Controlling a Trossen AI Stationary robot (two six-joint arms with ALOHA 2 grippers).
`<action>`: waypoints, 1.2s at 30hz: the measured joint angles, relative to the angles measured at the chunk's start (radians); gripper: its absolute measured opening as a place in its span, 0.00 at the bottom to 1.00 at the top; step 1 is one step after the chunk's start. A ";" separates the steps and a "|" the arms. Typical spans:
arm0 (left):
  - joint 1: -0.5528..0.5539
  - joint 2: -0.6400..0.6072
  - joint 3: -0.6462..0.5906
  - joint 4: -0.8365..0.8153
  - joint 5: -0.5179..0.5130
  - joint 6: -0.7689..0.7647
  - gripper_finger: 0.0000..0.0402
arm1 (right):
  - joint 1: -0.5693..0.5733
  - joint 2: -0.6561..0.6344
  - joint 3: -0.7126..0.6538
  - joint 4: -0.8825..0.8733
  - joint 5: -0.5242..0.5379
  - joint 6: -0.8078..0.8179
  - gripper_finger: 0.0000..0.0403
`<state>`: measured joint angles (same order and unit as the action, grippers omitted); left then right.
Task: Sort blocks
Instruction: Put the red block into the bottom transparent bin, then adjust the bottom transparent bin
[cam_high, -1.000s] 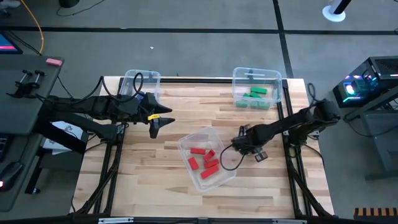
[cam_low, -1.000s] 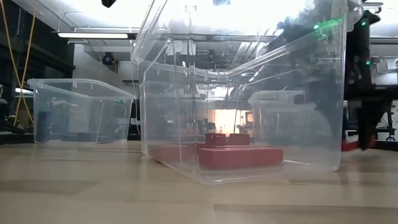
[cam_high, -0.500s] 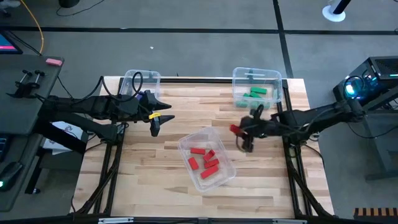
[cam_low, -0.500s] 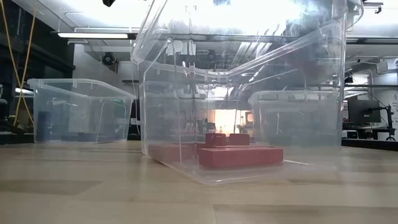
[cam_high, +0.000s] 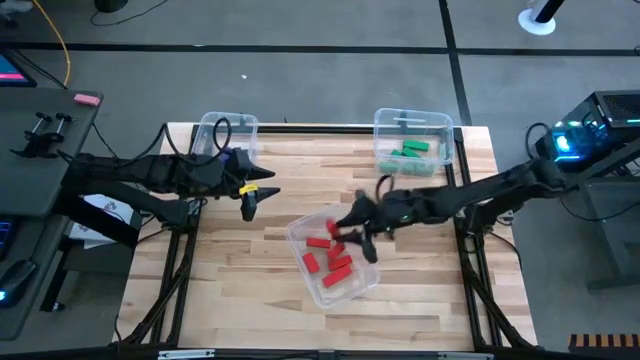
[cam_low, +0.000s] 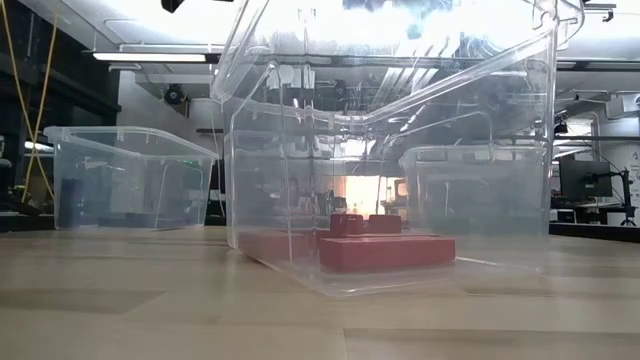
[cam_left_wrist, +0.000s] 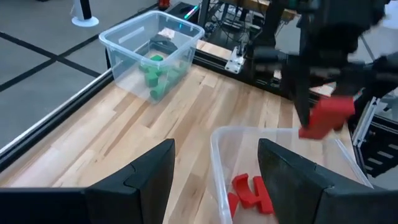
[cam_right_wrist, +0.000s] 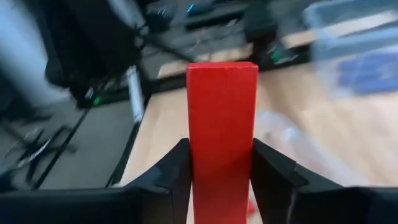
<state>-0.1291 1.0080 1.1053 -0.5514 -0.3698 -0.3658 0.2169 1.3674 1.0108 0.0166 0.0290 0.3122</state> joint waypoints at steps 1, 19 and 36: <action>-0.005 0.000 0.000 -0.006 0.000 -0.005 0.54 | 0.004 0.028 0.010 0.001 -0.015 -0.005 0.35; -0.060 -0.056 -0.082 0.194 -0.042 0.157 0.50 | -0.079 0.007 0.263 -0.324 0.022 -0.074 0.63; -0.010 -0.268 -0.539 0.636 -0.111 0.098 0.02 | -0.013 -0.145 0.035 -0.793 0.225 0.374 0.01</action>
<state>-0.1387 0.7397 0.5659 0.0850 -0.4807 -0.2680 0.2042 1.2228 1.0458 -0.7768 0.2538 0.6858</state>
